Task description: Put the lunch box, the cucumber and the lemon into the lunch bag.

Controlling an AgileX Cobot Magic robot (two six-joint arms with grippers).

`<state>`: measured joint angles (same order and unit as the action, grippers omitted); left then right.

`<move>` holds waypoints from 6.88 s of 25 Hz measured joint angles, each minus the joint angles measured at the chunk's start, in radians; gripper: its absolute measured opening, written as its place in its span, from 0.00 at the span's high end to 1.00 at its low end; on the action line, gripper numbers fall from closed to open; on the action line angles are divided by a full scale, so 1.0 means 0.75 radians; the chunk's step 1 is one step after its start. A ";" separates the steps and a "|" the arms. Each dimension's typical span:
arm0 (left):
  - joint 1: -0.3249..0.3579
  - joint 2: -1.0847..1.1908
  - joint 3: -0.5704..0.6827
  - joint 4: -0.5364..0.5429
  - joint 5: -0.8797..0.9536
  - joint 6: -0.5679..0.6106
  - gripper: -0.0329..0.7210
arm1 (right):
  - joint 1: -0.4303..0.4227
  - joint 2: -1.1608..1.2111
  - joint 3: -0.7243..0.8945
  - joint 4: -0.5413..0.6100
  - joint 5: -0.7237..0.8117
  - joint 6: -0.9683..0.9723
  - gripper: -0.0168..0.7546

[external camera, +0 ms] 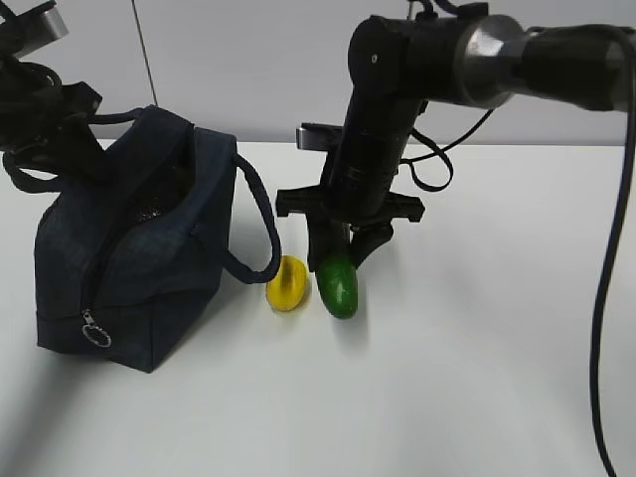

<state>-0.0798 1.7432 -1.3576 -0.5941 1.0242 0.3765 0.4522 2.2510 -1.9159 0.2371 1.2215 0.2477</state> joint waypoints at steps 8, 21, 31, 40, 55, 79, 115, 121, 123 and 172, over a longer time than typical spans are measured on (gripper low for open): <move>0.000 0.000 0.000 0.109 -0.027 -0.016 0.97 | 0.000 -0.111 -0.005 0.353 0.003 -0.128 0.52; 0.002 0.000 0.000 -0.084 0.007 0.075 0.97 | 0.000 -0.111 -0.008 1.186 -0.003 -0.596 0.52; 0.002 0.000 0.000 -0.177 0.021 0.078 0.97 | 0.000 -0.111 -0.008 1.111 -0.220 -0.682 0.52; 0.005 0.000 0.000 -0.222 0.027 0.081 0.97 | 0.000 0.029 -0.011 1.087 -0.249 -0.623 0.52; 0.005 0.000 0.000 -0.249 0.023 0.081 0.97 | 0.000 0.050 -0.012 1.002 -0.284 -0.535 0.51; 0.083 0.000 0.000 -0.149 0.012 0.061 0.97 | -0.005 0.050 -0.173 1.061 -0.028 -0.612 0.29; 0.106 0.000 0.000 0.132 -0.019 -0.085 0.97 | -0.005 -0.098 -0.226 0.268 0.012 -0.253 0.36; 0.106 0.000 0.000 0.134 -0.021 -0.086 0.97 | -0.005 -0.098 -0.122 0.084 0.012 -0.148 0.36; 0.106 0.000 0.000 0.134 -0.024 -0.086 0.97 | -0.005 -0.098 -0.114 0.027 0.015 -0.107 0.36; 0.245 0.000 0.000 0.145 -0.056 -0.107 0.97 | 0.022 0.152 -0.114 0.125 -0.132 -0.045 0.36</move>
<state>0.1043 1.7432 -1.3576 -0.4852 0.9821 0.2960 0.4686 2.3651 -2.0012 0.3310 1.1224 0.2141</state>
